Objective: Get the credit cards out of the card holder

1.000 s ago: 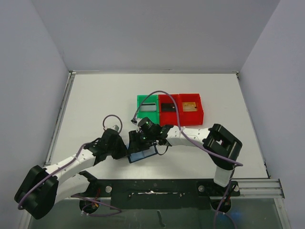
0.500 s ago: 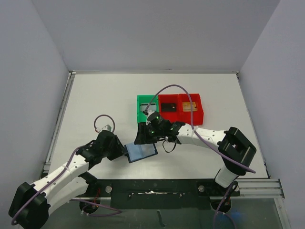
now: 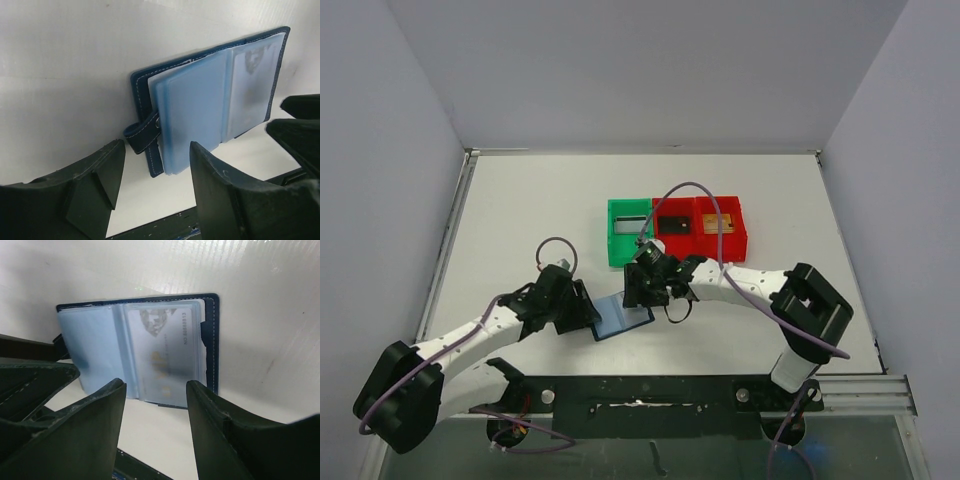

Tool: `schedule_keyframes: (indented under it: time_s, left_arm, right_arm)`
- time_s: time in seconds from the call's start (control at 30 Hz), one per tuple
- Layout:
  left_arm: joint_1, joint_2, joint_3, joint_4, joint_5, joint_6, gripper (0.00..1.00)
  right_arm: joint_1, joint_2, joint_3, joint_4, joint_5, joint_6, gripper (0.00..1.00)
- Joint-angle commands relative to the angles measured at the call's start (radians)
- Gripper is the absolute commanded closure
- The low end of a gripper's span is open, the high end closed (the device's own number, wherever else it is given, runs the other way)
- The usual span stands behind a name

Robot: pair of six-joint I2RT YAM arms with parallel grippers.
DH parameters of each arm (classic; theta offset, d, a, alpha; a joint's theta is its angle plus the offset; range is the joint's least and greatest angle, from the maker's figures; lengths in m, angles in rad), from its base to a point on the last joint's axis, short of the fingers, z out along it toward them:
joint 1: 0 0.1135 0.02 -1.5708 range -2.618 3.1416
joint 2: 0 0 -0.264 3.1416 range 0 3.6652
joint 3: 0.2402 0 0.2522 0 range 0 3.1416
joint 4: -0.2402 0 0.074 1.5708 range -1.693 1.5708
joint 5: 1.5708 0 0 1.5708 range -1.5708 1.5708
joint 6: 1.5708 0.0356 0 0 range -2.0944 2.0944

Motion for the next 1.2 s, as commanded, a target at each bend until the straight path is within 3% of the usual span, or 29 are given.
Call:
schedule_keyframes:
  time_s: [0.0, 0.17, 0.5, 0.83, 1.17]
  left_arm:
    - [-0.006, 0.036, 0.039, 0.048, 0.019, 0.043, 0.47]
    - [-0.008, 0.056, 0.013, 0.066, 0.031, 0.050, 0.52]
    - [-0.011, 0.111, 0.017, 0.078, 0.050, 0.095, 0.75]
    - [-0.011, 0.100, 0.012, 0.057, 0.023, 0.098, 0.77]
    - [-0.011, 0.099, 0.015, 0.073, 0.038, 0.098, 0.77]
  right_arm:
    - [0.014, 0.051, 0.028, -0.010, 0.016, -0.018, 0.48]
    - [0.029, 0.081, 0.057, -0.037, 0.033, -0.023, 0.50]
    - [0.052, 0.063, 0.087, -0.042, 0.045, -0.042, 0.61]
    - [0.053, 0.016, 0.116, -0.209, 0.246, -0.029, 0.40]
    - [0.075, 0.124, 0.156, -0.196, 0.195, -0.059, 0.41]
